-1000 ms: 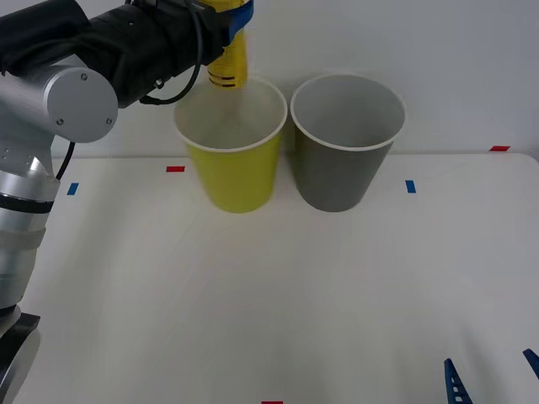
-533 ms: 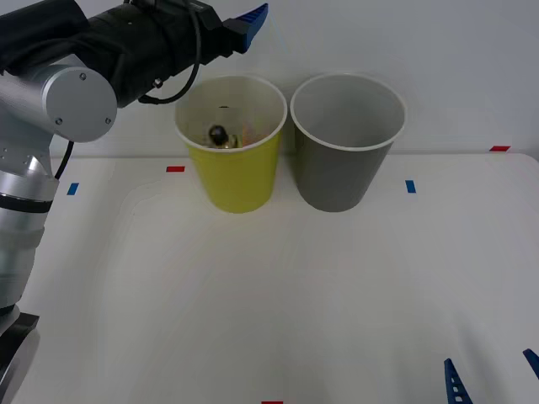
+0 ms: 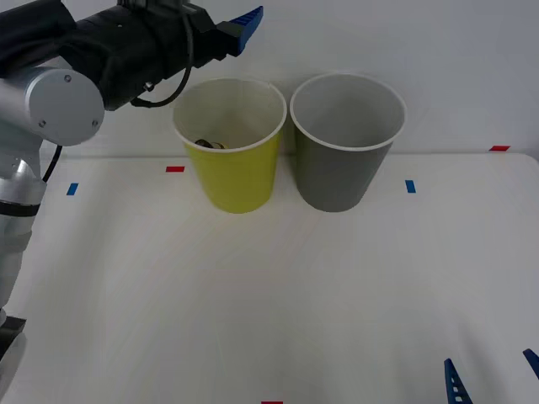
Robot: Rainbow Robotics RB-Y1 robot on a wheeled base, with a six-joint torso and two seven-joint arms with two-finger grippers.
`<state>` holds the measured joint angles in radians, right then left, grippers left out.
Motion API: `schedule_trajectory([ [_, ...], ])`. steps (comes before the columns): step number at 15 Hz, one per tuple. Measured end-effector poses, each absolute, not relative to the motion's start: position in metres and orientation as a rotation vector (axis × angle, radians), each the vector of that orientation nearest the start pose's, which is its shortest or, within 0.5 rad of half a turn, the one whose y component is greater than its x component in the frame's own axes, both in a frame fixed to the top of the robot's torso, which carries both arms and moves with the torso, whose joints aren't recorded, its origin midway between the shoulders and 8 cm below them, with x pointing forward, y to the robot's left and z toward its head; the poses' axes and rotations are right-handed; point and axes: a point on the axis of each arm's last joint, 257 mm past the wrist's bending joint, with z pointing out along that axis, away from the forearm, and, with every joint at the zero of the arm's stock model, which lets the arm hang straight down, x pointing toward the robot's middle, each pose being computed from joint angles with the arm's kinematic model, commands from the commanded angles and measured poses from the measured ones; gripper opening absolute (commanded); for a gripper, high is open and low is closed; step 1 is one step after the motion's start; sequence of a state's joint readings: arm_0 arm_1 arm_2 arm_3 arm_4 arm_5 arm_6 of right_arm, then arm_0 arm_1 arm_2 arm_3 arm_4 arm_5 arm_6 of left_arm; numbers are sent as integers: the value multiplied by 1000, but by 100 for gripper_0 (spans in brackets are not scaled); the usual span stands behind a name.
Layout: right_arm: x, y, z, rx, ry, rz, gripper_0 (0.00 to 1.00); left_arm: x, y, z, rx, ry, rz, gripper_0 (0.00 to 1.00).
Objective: Put cans in the gray bin and PET bottles in the light green bin.
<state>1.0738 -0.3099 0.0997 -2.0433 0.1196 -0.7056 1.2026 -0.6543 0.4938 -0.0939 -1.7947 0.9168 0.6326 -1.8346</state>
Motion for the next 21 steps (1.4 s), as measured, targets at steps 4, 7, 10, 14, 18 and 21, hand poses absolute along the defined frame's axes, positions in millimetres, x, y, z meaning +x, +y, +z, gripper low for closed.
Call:
schedule_trajectory([
  [4, 221, -271, -220, -64, 1494, 112, 100, 552, 120, 63, 569, 1366, -370, 100],
  [7, 221, -271, -220, -64, 1494, 112, 100, 529, 140, 39, 562, 1375, -360, 100],
  [10, 221, -271, -220, -64, 1494, 112, 100, 501, 159, 14, 533, 1410, -366, 100],
  [14, 221, -271, -220, -64, 1494, 112, 100, 467, 191, -7, 428, 1443, -362, 100],
  [18, 221, -271, -220, -64, 1494, 112, 100, 444, 218, -25, 353, 1455, -300, 100],
  [21, 221, -271, -220, -64, 1494, 112, 100, 427, 233, -45, 312, 1394, -189, 100],
])
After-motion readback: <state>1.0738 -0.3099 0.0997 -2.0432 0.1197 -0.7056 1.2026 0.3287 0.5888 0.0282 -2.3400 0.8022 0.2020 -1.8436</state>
